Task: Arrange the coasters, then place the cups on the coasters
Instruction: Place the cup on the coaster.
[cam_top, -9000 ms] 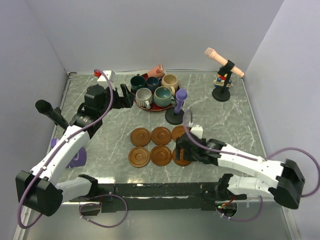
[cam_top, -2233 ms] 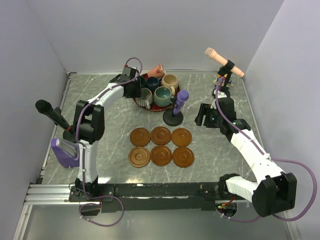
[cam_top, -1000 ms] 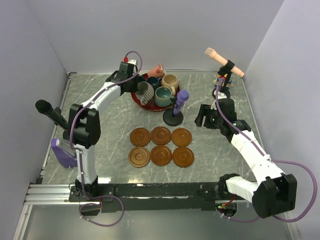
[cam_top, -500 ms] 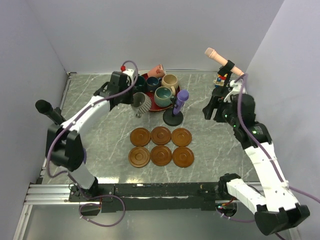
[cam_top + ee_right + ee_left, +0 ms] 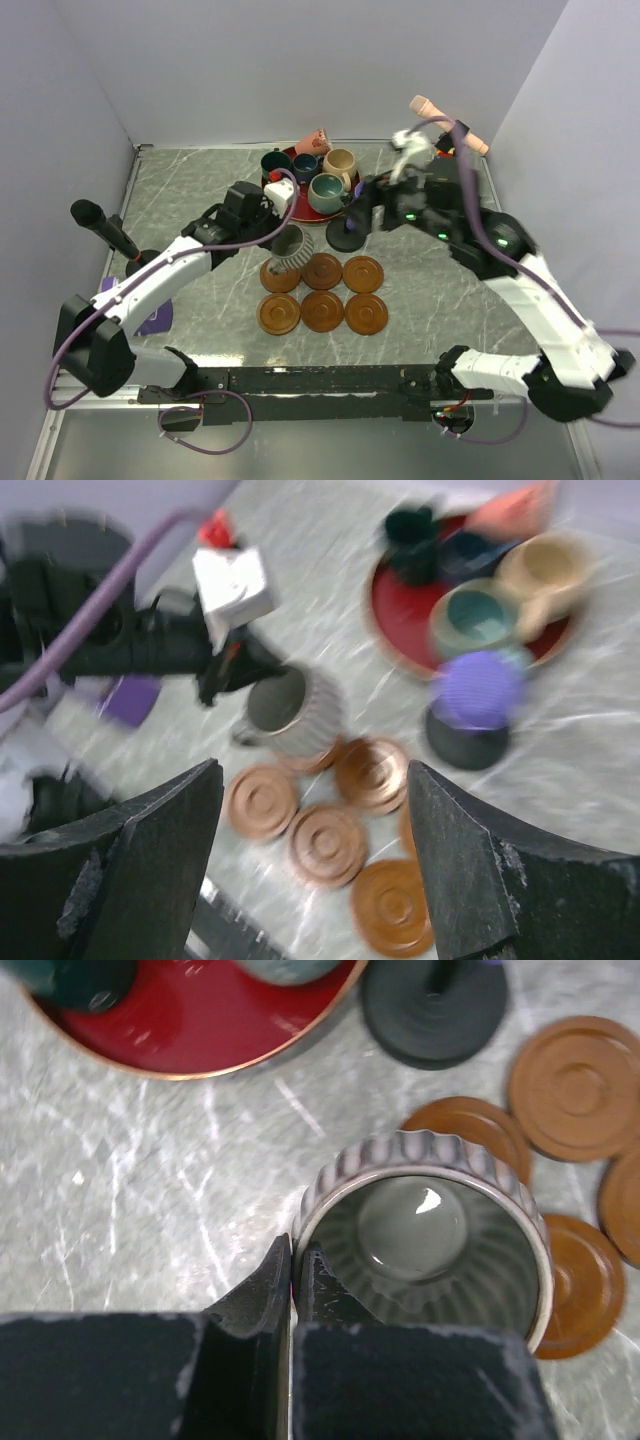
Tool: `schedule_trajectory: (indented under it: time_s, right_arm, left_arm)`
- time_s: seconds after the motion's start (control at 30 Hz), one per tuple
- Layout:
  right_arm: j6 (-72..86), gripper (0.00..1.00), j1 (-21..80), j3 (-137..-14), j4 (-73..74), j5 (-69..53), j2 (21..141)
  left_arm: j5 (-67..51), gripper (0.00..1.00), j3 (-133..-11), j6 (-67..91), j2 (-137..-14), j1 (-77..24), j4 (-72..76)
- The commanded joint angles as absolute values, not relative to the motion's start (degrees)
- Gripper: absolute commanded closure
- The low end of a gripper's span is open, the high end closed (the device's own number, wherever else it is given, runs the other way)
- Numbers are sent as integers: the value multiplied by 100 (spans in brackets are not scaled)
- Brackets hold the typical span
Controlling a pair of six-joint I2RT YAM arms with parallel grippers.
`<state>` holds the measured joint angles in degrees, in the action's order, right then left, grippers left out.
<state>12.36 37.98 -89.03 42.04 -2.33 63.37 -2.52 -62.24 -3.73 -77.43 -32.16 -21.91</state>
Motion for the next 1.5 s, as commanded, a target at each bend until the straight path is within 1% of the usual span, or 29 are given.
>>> schedule_trajectory:
  time_s: [0.0, 0.13, 0.37, 0.53, 0.6, 0.83, 0.97, 1.1, 1.2, 1.3, 1.37, 1.43, 1.47]
  right_arm:
    - [1502, 20, 4586, -8833, 4403, -18, 6995]
    - [1880, 21, 4921, -8500, 4149, -9, 7443]
    - [2250, 24, 5220, -8271, 3956, 896, 8024]
    - [2426, 30, 5273, -7841, 3508, 1484, 8200]
    - [2522, 31, 5265, -7752, 3454, 1756, 8305]
    - [2663, 34, 5300, -7436, 2927, 1784, 8595]
    - [2751, 38, 5335, -7313, 2813, 1872, 8736]
    - [2900, 48, 5344, -7128, 2690, 1951, 8806]
    - [2962, 59, 5344, -7084, 2672, 1925, 8903]
    - [3006, 79, 5370, -7075, 2672, 1942, 9017]
    - [3006, 90, 5388, -7058, 2637, 1969, 9044]
    - [3006, 99, 5388, -7075, 2645, 1986, 9061]
    - [3015, 100, 5396, -7093, 2680, 1995, 9070]
  left_arm:
    - [-378, 99, -6161, -624, -7269, -3498, -1556]
    - [-431, 99, -6240, -589, -7286, -3647, -1643]
    - [-352, 99, -6267, -501, -7233, -3902, -1714]
    - [-395, 99, -6328, -431, -7233, -3964, -1749]
    - [-422, 99, -6337, -396, -7207, -3964, -1732]
    - [-659, 99, -6337, -246, -7189, -3981, -1661]
    - [-729, 99, -6363, -150, -7172, -3999, -1696]
    - [-738, 99, -6241, 280, -7075, -4008, -1574]
    - [-694, 99, -6223, 614, -7031, -4008, -1529]
    - [-668, 99, -6109, 948, -6996, -4008, -1442]
    - [-712, 99, -6065, 1107, -6996, -4017, -1459]
    - [-756, 99, -5994, 1204, -6970, -4008, -1468]
    - [-712, 98, -5959, 1248, -6952, -4008, -1485]
